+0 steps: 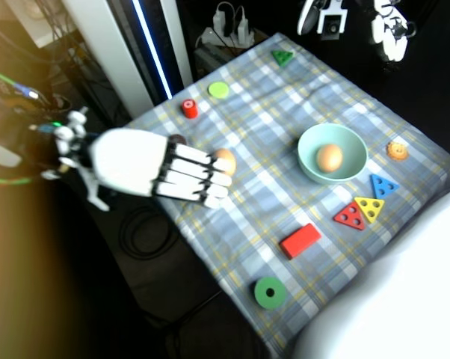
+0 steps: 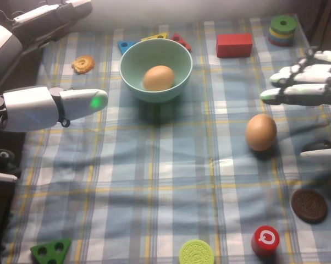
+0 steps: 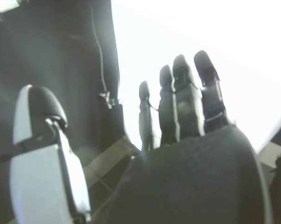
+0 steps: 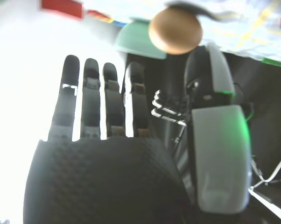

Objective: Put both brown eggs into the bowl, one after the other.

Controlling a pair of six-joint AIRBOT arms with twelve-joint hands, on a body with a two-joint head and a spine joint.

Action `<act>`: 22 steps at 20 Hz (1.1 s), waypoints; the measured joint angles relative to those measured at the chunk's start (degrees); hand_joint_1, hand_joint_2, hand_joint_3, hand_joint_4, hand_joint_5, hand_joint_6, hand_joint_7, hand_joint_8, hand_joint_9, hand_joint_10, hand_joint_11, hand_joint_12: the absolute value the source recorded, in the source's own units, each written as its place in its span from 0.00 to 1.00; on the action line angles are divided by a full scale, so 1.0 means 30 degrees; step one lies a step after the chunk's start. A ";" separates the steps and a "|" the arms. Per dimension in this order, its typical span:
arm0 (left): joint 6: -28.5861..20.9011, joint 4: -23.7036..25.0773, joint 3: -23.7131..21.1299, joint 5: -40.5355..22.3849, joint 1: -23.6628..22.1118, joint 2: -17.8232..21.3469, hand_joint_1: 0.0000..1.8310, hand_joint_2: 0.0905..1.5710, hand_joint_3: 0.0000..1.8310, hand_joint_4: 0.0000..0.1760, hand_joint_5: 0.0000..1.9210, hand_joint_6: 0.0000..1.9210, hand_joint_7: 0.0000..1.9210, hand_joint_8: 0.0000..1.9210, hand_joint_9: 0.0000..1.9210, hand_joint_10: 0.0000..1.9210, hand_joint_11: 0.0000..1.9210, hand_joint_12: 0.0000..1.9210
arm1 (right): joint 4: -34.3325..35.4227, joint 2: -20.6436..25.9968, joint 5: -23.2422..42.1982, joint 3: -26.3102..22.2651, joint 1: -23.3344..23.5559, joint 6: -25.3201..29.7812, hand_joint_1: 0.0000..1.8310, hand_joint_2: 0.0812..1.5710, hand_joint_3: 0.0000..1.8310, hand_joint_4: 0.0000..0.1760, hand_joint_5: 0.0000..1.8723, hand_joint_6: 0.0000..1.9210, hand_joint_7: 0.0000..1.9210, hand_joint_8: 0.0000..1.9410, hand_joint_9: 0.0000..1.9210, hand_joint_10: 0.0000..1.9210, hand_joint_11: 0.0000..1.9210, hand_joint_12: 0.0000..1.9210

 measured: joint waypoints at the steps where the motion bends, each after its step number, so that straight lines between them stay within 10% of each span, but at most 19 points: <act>1: 0.0000 -0.0036 0.0007 -0.0036 0.0000 0.0000 0.50 0.54 0.00 0.78 0.19 0.00 0.17 0.00 0.19 0.00 0.00 0.25 | -0.0430 -0.0029 -0.0306 0.0073 0.0313 0.0000 0.41 0.65 0.00 0.64 0.18 0.00 0.16 0.00 0.16 0.00 0.00 0.40; 5: -0.0029 -0.0160 0.0022 -0.0131 0.0000 -0.0007 0.52 0.54 0.00 0.75 0.20 0.00 0.18 0.00 0.20 0.00 0.00 0.32 | -0.2550 -0.0357 -0.1617 0.0277 0.1719 0.0022 0.35 0.68 0.00 0.94 0.09 0.00 0.13 0.00 0.15 0.00 0.00 0.47; 11: -0.0561 -0.0138 0.0066 -0.0160 0.0000 -0.0007 0.49 0.55 0.00 0.81 0.20 0.00 0.19 0.00 0.20 0.00 0.00 0.27 | -0.4750 -0.1093 -0.3089 0.0750 0.2776 0.0452 0.47 0.65 0.00 0.77 0.17 0.00 0.15 0.00 0.19 0.00 0.09 0.40; 14: -0.0743 -0.0095 0.0102 -0.0255 0.0066 -0.0007 0.48 0.56 0.00 0.73 0.21 0.00 0.19 0.00 0.19 0.00 0.00 0.33 | -0.5901 -0.1129 -0.3475 0.1078 0.2885 0.1880 0.54 0.64 0.00 0.32 0.23 0.00 0.19 0.00 0.24 0.01 0.15 0.40; 17: -0.1137 -0.0124 0.0102 -0.0248 0.0328 -0.0007 0.48 0.55 0.00 0.75 0.20 0.00 0.19 0.00 0.19 0.00 0.00 0.35 | -0.6339 -0.1129 -0.3621 0.1239 0.2907 0.2557 0.51 0.65 0.00 0.47 0.23 0.00 0.22 0.00 0.26 0.00 0.15 0.43; 22: -0.2149 -0.0299 0.0306 -0.0372 0.0561 -0.0007 0.49 0.56 0.00 0.80 0.20 0.00 0.20 0.00 0.19 0.00 0.00 0.38 | -0.6747 -0.1129 -0.3825 0.1239 0.2987 0.2623 0.56 0.63 0.00 0.33 0.25 0.00 0.26 0.00 0.31 0.01 0.18 0.44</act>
